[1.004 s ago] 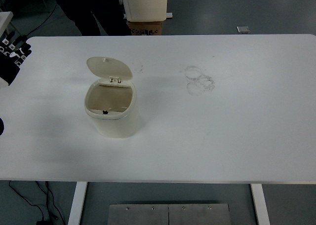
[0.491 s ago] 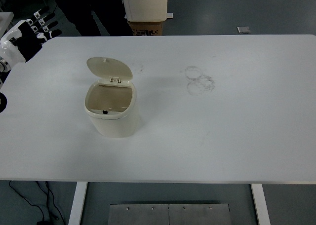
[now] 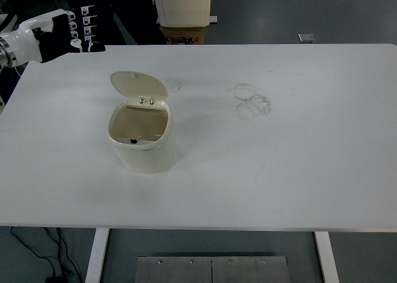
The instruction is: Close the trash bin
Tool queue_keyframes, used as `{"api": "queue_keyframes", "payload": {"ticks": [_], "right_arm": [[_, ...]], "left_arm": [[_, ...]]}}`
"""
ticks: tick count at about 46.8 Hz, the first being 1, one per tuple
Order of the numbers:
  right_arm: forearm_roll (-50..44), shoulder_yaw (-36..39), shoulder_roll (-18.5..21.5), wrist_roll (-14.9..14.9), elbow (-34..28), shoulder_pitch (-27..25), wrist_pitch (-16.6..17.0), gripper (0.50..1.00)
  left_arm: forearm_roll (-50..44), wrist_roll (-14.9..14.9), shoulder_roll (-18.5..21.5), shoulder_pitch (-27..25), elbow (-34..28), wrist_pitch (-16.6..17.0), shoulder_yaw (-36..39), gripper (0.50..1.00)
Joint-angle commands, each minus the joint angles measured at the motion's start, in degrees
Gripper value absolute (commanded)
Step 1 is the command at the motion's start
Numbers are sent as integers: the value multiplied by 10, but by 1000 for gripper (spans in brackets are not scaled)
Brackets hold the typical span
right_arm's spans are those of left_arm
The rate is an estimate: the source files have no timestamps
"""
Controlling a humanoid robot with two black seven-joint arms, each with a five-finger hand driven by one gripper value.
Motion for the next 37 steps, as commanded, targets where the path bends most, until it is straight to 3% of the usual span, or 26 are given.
{"api": "queue_keyframes", "payload": {"ticks": [1,8,12,19,25,37], "right_arm": [[0,0,0,0,0,1,0,991],[0,0,0,0,0,0,0,991],[0,0,0,0,0,0,0,991],[0,0,0,0,0,0,0,991],[0,0,0,0,0,0,0,991],[0,0,0,0,0,0,0,991]], "left_arm": [[0,0,0,-37,-21,-12,38,1000],[0,6,0,-95,-61,-42,91,1000],[0,38,2,-121,-81,-64,115,1000],[1,90,8,-166,-108,-66,161,1000],[1,93,9,-201,-113,-66,196,1000],[5,94,19,-243,-138,-66,199,1000]]}}
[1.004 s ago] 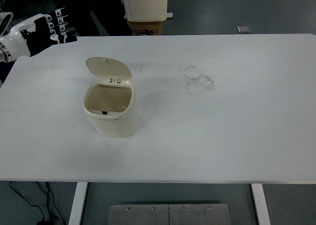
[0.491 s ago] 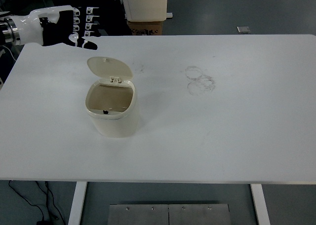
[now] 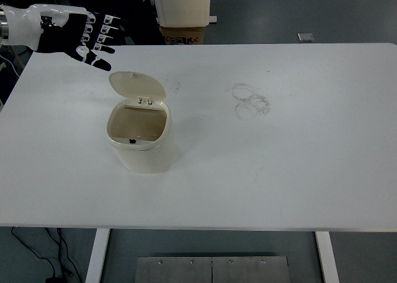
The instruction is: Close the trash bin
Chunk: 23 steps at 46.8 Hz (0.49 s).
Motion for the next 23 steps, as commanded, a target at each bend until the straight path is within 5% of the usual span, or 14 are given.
{"api": "queue_keyframes", "payload": {"ticks": [1,23], "right_arm": [[0,0,0,0,0,0,0,991],[0,0,0,0,0,0,0,991]], "left_arm": [[2,1,0,-8,-16,0,0,1000],[57,1,-22,-8,-33,0,0,1000]]}}
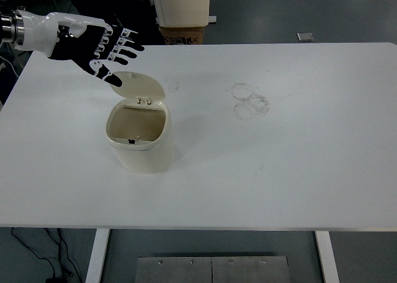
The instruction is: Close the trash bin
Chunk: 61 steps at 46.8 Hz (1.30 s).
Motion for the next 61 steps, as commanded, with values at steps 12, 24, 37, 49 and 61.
{"api": "queue_keyframes", "payload": {"ticks": [12,24,37,49,61], "right_arm": [[0,0,0,0,0,0,0,991],[0,0,0,0,0,0,0,991],[0,0,0,0,0,0,0,991],[0,0,0,0,0,0,0,991],[0,0,0,0,0,0,0,991]], "left_arm": [[28,0,-6,-8,-10,0,1,1000],[53,1,-6,-16,-13,0,1,1000],[65,1,-3,-16,-35,0,6,1000],[66,25,4,-23,-67,0,6,1000],[65,44,9,-24,-97,0,6,1000]]}}
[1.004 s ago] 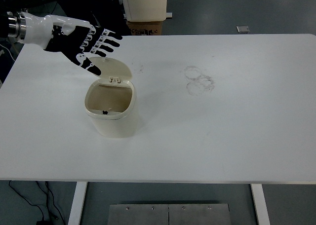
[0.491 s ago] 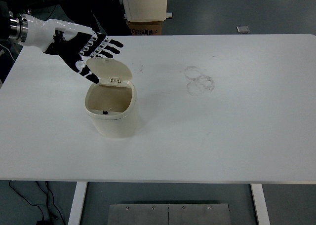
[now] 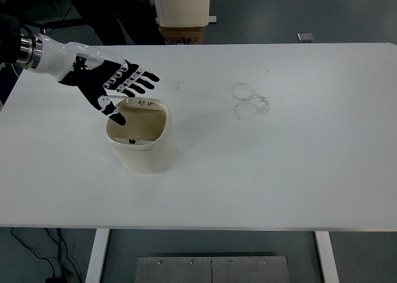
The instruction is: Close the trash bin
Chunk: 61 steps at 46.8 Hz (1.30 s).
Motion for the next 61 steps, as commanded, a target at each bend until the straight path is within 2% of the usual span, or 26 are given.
{"api": "queue_keyframes", "payload": {"ticks": [1,7,13,48,61], "right_arm": [[0,0,0,0,0,0,0,991],[0,0,0,0,0,0,0,991],[0,0,0,0,0,0,0,991],[0,0,0,0,0,0,0,991],[0,0,0,0,0,0,0,991]], "left_arm": [[-1,2,3,0,-8,0,0,1000],[0,6,4,0,-25,0,0,1000],[17,25,7,2,-41,0,0,1000],[41,28,1,17,-58,0,1,1000],[61,28,2,42,-57,0,5,1000]]}}
